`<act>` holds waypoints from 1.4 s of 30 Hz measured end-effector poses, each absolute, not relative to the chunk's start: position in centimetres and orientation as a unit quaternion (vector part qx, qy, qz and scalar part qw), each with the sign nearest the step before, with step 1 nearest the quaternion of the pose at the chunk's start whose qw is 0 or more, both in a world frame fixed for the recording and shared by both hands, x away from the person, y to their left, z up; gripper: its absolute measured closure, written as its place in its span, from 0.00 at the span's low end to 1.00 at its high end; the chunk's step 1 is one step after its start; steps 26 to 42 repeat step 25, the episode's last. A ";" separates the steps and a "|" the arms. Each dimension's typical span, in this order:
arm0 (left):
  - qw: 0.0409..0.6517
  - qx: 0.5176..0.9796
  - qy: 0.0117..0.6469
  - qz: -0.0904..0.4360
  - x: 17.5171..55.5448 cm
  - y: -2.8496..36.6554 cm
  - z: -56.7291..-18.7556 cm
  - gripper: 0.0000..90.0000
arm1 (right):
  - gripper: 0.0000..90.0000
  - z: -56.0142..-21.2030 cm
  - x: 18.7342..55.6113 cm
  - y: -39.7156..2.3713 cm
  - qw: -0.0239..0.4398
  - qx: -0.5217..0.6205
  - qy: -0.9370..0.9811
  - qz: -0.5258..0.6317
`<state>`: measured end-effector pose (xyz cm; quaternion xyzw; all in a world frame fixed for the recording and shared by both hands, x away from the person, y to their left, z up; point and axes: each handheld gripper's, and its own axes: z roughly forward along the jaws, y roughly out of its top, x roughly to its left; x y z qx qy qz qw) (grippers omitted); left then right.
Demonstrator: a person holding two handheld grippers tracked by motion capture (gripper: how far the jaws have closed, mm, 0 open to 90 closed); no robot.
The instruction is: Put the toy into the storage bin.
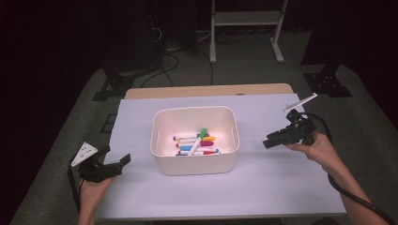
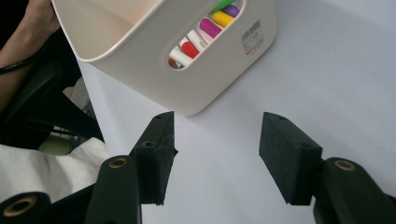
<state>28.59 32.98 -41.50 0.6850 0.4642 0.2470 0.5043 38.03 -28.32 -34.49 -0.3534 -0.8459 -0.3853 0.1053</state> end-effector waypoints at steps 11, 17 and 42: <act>0.502 0.685 0.466 0.248 28.4 33.0 -41.5 0.01 | 0.48 -36.8 37.3 -30.2 0.110 -0.376 -0.832 -0.392; 0.502 0.684 0.468 0.248 28.4 33.0 -41.6 0.01 | 0.47 -38.7 36.2 -31.1 0.109 -0.390 -0.826 -0.392; 0.497 0.690 0.463 0.251 28.4 32.8 -41.5 0.01 | 0.44 -41.0 34.2 -32.3 0.100 -0.406 -0.815 -0.400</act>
